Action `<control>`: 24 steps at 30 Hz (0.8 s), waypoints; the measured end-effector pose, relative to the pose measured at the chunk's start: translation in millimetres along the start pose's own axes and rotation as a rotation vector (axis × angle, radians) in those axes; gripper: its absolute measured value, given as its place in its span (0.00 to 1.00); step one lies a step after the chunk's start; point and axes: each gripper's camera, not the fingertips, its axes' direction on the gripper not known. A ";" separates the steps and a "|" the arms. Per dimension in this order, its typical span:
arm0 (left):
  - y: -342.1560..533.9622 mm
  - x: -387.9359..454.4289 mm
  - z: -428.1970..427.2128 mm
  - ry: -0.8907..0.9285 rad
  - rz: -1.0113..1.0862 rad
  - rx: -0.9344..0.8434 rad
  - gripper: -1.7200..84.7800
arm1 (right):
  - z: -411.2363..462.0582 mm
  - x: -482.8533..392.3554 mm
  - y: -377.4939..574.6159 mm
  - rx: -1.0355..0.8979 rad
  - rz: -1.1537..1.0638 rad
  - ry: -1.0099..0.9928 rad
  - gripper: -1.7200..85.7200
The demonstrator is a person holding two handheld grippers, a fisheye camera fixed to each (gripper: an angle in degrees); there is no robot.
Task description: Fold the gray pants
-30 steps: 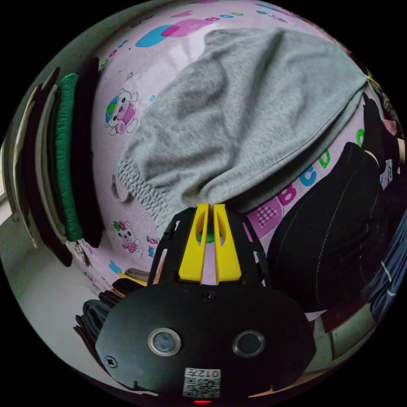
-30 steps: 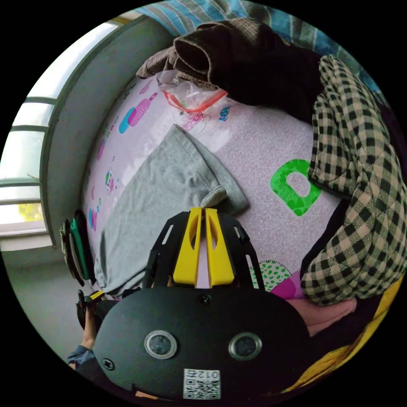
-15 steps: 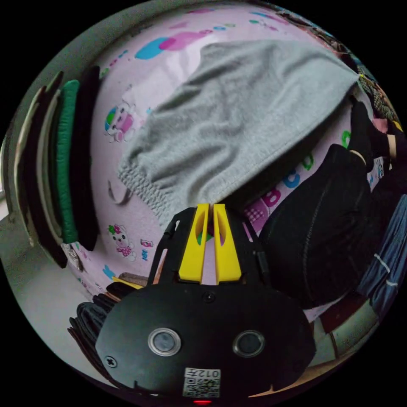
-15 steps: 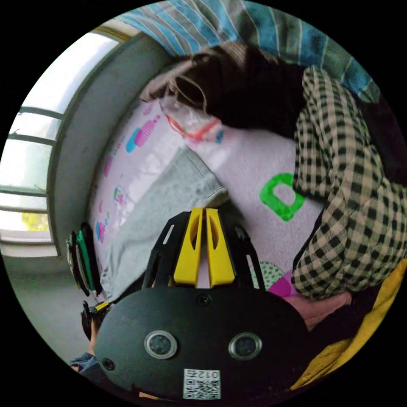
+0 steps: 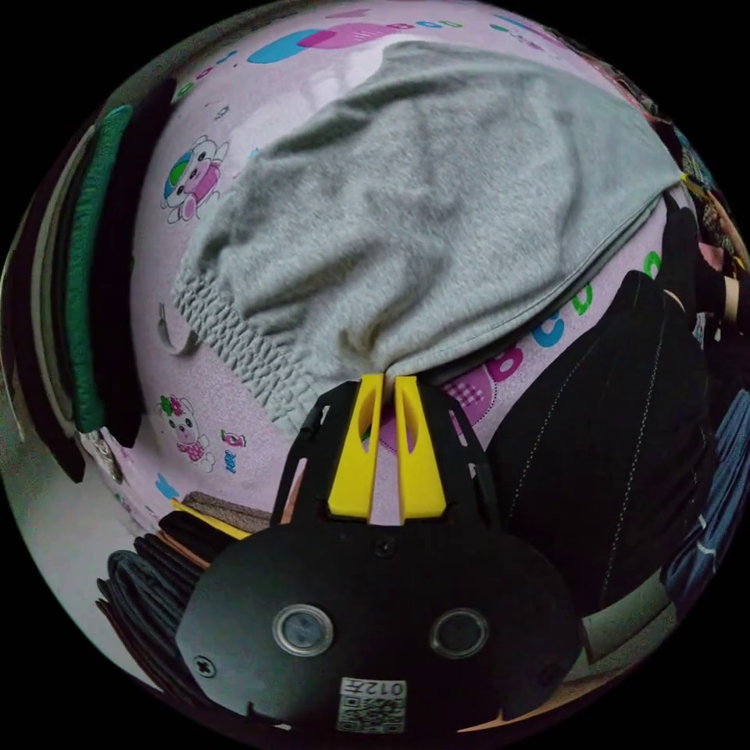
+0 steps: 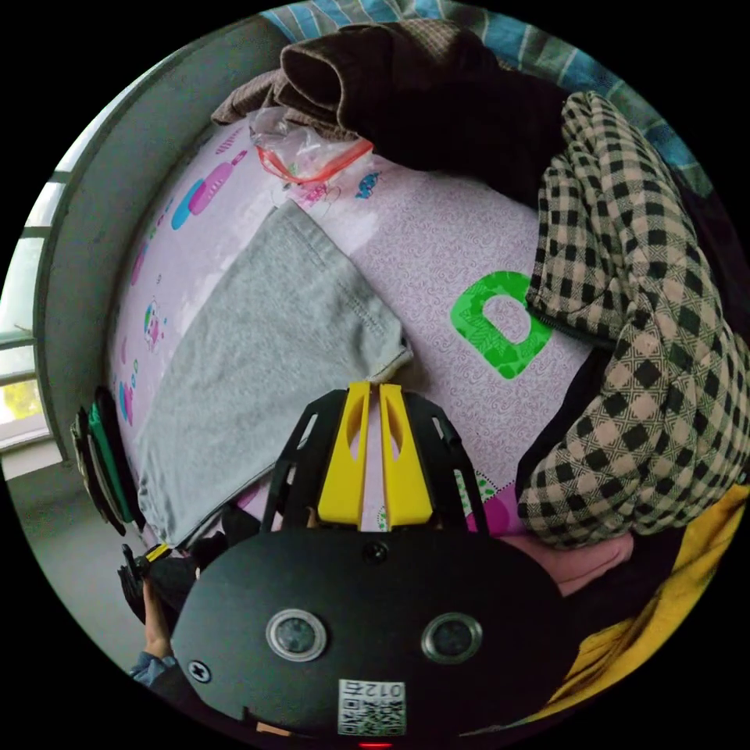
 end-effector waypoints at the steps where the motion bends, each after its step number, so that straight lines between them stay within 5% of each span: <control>1: 2.3 -1.4 0.3 0.009 -0.011 0.016 0.03 | 8.1 -7.2 -2.0 -0.021 -0.008 0.025 0.01; 9: 42.2 -10.7 10.1 0.063 -0.147 0.100 0.03 | 45.5 -51.9 -11.1 -0.085 -0.050 0.189 0.01; 14: 68.0 -22.4 5.3 -0.025 -0.272 0.124 0.02 | 41.4 -94.0 -18.3 0.046 -0.095 0.228 0.01; 24: -3.0 -42.7 -36.7 -0.072 -0.334 0.263 0.02 | 113.7 -301.8 -38.0 -0.074 -0.592 0.022 0.01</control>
